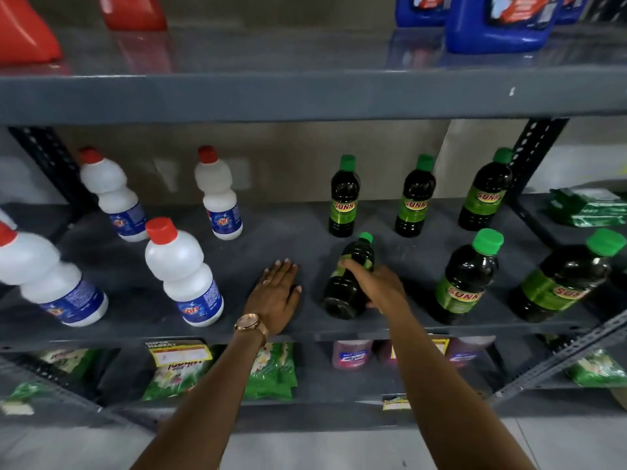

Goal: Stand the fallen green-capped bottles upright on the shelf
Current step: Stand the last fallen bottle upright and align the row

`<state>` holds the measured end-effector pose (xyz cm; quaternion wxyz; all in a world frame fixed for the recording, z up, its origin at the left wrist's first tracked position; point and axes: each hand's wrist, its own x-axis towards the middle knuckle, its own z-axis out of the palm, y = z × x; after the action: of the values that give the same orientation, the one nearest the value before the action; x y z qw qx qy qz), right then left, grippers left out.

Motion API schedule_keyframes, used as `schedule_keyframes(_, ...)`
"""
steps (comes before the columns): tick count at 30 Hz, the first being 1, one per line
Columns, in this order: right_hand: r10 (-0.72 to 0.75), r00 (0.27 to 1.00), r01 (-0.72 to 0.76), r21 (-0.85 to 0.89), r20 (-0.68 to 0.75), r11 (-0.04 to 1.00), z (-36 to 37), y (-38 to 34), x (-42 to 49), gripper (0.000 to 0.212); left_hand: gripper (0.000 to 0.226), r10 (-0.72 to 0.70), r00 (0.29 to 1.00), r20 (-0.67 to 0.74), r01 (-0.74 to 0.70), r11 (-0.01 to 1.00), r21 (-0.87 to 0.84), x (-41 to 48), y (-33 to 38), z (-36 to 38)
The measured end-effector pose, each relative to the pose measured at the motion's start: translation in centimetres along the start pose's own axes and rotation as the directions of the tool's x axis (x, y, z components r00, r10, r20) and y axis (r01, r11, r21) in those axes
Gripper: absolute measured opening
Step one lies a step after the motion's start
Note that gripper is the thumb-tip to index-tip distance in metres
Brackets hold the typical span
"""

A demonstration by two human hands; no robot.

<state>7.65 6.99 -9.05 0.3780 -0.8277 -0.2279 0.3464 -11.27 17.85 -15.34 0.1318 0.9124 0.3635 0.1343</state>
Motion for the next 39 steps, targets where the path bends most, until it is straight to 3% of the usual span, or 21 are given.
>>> schedule_keyframes(3, -0.085, 0.986, 0.113, 0.194, -0.146, 0.975, 1.0, 2.4, 0.0, 0.05, 0.053, 0.003, 1.0, -0.028, -0.003, 1.0, 0.029, 0.2, 0.0, 0.1)
schedule_keyframes(5, -0.122, 0.97, 0.202, 0.428, -0.208, 0.881, 1.8, 3.1, 0.0, 0.031, 0.053, 0.006, 0.999, -0.035, -0.004, 0.998, 0.057, 0.2, 0.1, 0.2)
schedule_keyframes(7, -0.163, 0.939, 0.309, 0.529, -0.304, 0.791, 2.1, 2.8, 0.3, 0.035, 0.054, 0.004, 0.999, -0.038, -0.001, 0.997, 0.074, 0.2, 0.2, 0.2)
schedule_keyframes(10, -0.287, 0.854, 0.456, 0.36, -0.434, 0.814, 2.1, 1.7, 1.0, 0.056, 0.054, 0.004, 0.999, -0.042, -0.001, 0.997, 0.077, 0.1, 0.2, 0.1)
schedule_keyframes(14, -0.426, 0.803, 0.549, 0.238, -0.416, 0.801, 2.9, 0.9, 2.0, 0.07, 0.054, 0.0, 1.0, -0.03, 0.002, 0.998, 0.069, 0.1, 0.1, 0.2)
schedule_keyframes(21, -0.434, 0.852, 0.504, 0.236, -0.292, 0.831, 3.8, 3.3, 2.7, 0.082, 0.054, 0.004, 0.999, -0.04, -0.001, 0.997, 0.075, 0.2, 0.1, 0.2)
schedule_keyframes(28, -0.421, 0.805, 0.491, 0.07, -0.419, 0.868, 4.4, 2.5, 2.4, 0.08, 0.055, 0.001, 1.0, -0.031, 0.001, 0.998, 0.059, 0.1, 0.1, 0.1)
schedule_keyframes(33, -0.444, 0.835, 0.512, 0.163, -0.326, 0.844, 3.9, 3.5, 2.4, 0.087, 0.055, 0.002, 1.0, -0.023, -0.001, 0.998, 0.057, 0.1, 0.1, 0.1)
schedule_keyframes(39, -0.358, 0.803, 0.433, 0.053, -0.477, 0.9, 4.7, 2.6, 2.1, 0.097, 0.054, 0.0, 1.0, -0.018, 0.001, 0.999, 0.052, 0.1, 0.1, -0.1)
